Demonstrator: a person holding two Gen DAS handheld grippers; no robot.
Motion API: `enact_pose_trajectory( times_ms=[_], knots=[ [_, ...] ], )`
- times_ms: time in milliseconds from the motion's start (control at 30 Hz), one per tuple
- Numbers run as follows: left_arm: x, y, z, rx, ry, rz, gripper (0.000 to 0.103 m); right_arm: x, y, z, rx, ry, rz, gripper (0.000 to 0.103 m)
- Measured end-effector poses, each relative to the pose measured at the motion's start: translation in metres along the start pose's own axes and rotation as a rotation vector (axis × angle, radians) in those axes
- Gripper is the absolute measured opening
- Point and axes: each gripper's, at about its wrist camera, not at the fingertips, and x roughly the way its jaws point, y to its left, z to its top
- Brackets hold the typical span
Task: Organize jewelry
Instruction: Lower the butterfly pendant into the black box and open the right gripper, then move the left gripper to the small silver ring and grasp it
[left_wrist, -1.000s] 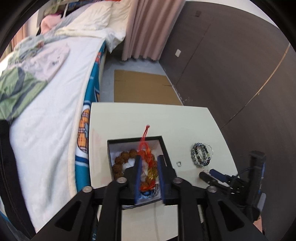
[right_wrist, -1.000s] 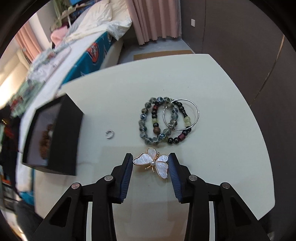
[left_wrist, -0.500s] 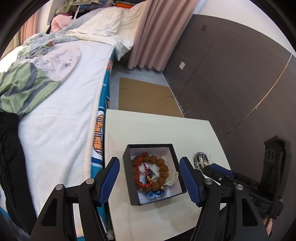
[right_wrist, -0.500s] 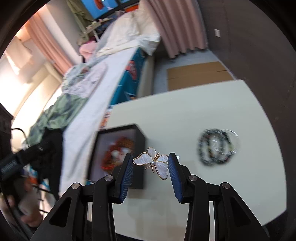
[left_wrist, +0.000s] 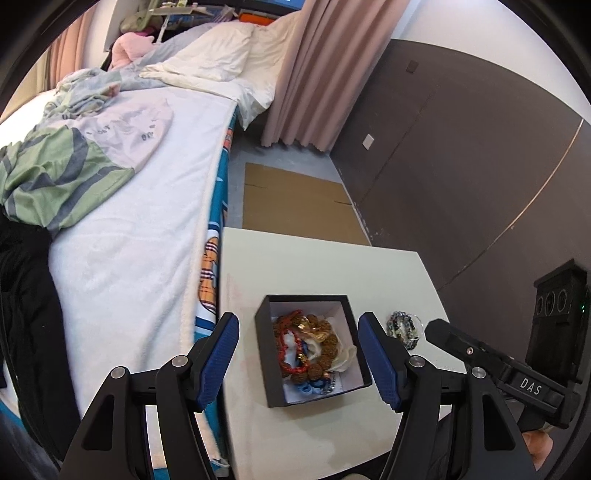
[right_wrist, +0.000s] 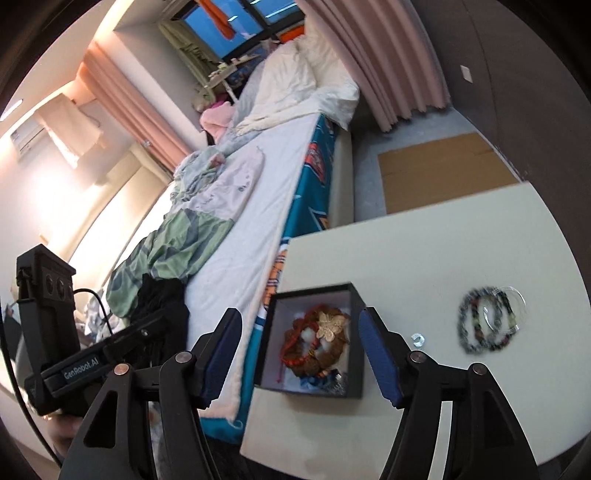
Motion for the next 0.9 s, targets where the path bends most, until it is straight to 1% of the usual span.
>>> enact_pose_trajectory(
  times_ms=[167,267,400,567,733,833,900],
  knots=[
    [0.007,-0.014,-0.003,0.025,0.014,-0.012,0.068,-0.017,-0.026,-0.007,0.067,-0.015,-0.023,0.067],
    [0.012,-0.025,-0.006,0.042,0.03,-0.035,0.068,-0.031,-0.045,-0.009,0.111,-0.04,-0.036,0.067],
    [0.023,-0.047,-0.01,0.094,0.06,-0.031,0.068,-0.046,-0.073,-0.012,0.166,-0.067,-0.078,0.069],
    [0.039,-0.07,-0.013,0.139,0.093,-0.038,0.068,-0.056,-0.103,-0.017,0.227,-0.079,-0.09,0.07],
    [0.052,-0.091,-0.016,0.194,0.106,-0.012,0.068,-0.06,-0.125,-0.022,0.259,-0.085,-0.093,0.07],
    [0.064,-0.101,-0.017,0.218,0.142,-0.009,0.068,-0.062,-0.136,-0.025,0.273,-0.095,-0.087,0.07],
    [0.073,-0.107,-0.018,0.238,0.158,0.009,0.064,-0.062,-0.143,-0.026,0.281,-0.104,-0.078,0.07]
  ],
)
